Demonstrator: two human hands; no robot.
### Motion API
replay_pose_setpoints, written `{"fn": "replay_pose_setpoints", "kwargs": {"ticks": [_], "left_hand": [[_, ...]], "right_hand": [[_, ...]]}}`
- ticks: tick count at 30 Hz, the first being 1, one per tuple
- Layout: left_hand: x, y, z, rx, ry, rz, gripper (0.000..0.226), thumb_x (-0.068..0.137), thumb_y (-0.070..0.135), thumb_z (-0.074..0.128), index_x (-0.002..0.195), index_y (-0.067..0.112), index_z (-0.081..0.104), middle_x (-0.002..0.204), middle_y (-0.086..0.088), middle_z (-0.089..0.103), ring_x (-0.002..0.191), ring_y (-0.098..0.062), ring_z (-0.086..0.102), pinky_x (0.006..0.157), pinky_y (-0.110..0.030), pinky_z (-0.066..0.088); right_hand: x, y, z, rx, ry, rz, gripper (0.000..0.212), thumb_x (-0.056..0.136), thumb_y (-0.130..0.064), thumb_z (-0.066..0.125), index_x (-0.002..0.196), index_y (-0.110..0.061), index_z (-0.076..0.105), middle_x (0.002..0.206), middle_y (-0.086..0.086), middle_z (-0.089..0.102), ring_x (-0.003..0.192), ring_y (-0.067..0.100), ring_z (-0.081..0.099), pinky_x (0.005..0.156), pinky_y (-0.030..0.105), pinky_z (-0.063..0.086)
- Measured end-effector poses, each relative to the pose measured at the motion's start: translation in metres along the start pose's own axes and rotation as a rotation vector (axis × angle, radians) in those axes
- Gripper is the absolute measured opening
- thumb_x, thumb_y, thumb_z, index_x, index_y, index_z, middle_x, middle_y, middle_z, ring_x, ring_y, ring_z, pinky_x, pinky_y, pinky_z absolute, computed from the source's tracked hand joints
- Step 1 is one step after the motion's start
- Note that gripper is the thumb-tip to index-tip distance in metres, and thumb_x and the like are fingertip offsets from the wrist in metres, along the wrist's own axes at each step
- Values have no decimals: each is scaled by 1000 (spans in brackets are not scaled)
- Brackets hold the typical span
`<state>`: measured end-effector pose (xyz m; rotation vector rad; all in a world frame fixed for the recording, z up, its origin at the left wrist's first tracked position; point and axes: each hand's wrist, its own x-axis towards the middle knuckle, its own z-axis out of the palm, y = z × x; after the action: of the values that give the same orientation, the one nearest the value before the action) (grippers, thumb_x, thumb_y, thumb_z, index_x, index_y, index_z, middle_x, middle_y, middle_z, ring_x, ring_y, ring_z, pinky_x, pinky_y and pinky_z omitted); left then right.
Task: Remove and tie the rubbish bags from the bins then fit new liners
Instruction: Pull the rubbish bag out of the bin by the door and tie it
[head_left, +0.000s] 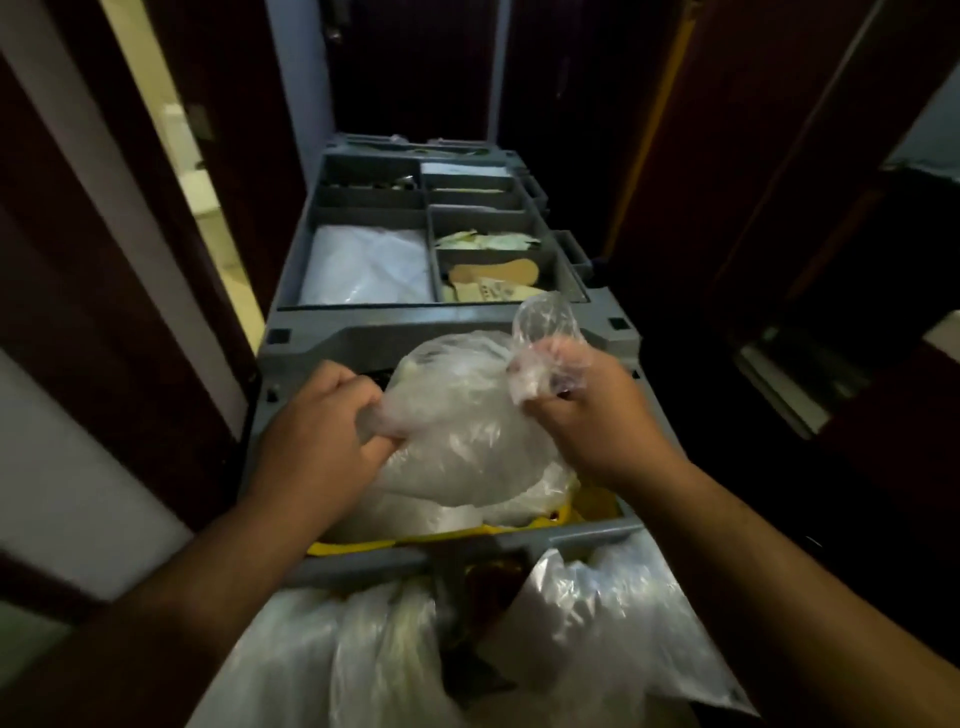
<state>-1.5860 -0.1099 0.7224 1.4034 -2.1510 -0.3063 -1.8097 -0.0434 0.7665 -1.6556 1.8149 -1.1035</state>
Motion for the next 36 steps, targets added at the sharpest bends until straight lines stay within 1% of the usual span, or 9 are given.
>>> {"fn": "replay_pose_setpoints", "kwargs": {"ticks": [4, 10, 12, 15, 19, 22, 25, 30, 36], "left_hand": [[-11, -8, 4, 27, 40, -77, 24, 74, 25, 78, 76, 18, 55, 92, 7, 45, 73, -18, 46, 65, -30, 32], [-5, -15, 28, -158, -26, -37, 21, 82, 26, 75, 92, 19, 59, 105, 10, 47, 86, -3, 49, 74, -20, 44], [-1, -17, 42, -237, -85, -37, 23, 85, 35, 70, 101, 19, 61, 112, 13, 47, 95, -3, 53, 82, -22, 49], [0, -27, 66, -259, -174, -55, 40, 87, 54, 53, 106, 20, 62, 115, 10, 49, 100, -8, 54, 85, -28, 52], [-7, -44, 93, -132, -225, -52, 22, 94, 39, 51, 102, 22, 61, 102, 6, 56, 91, -15, 56, 80, -37, 50], [-18, -55, 107, -76, -332, -35, 37, 95, 34, 58, 131, 27, 57, 116, 1, 65, 102, -22, 61, 83, -33, 49], [-29, -62, 115, -97, -448, -6, 48, 95, 48, 47, 141, 35, 50, 119, 5, 64, 104, -16, 60, 86, -31, 49], [-33, -74, 124, -94, -551, 2, 62, 89, 65, 28, 122, 31, 67, 114, 12, 64, 104, -7, 59, 95, -27, 46], [-26, -78, 123, 26, -633, 40, 70, 84, 65, 15, 101, 26, 72, 100, 3, 65, 95, -17, 58, 90, -34, 46]], "right_hand": [[17, 15, 13, 7, -53, -29, 13, 89, -14, 71, 100, -20, 74, 90, -5, 73, 83, 7, 67, 74, 32, 58], [25, 35, 11, 75, -56, -47, 11, 88, -15, 72, 99, -14, 71, 89, 3, 72, 81, 9, 68, 70, 29, 57], [24, 47, 8, 118, -119, -24, 18, 89, -30, 72, 103, -18, 71, 94, 1, 72, 85, 7, 69, 72, 24, 58], [24, 70, 17, 98, -164, 89, 40, 90, -57, 56, 106, -23, 71, 105, -1, 68, 94, 11, 67, 82, 39, 58], [23, 95, 48, -125, -169, 163, 36, 103, -38, 48, 72, -23, 59, 83, -4, 56, 76, 9, 55, 68, 33, 46], [19, 121, 75, -212, -182, 198, 27, 97, -32, 62, 72, -24, 56, 78, -2, 59, 74, 15, 57, 68, 35, 47], [13, 140, 94, -313, -222, 290, 23, 90, -38, 68, 77, -20, 60, 79, -3, 63, 78, 18, 61, 69, 32, 48], [2, 147, 101, -398, -299, 350, 43, 95, -37, 61, 59, -21, 44, 63, -6, 48, 72, 19, 54, 63, 28, 34], [-7, 141, 99, -405, -400, 362, 30, 101, -39, 51, 76, -22, 53, 82, 2, 55, 79, 20, 54, 69, 27, 35]]}}
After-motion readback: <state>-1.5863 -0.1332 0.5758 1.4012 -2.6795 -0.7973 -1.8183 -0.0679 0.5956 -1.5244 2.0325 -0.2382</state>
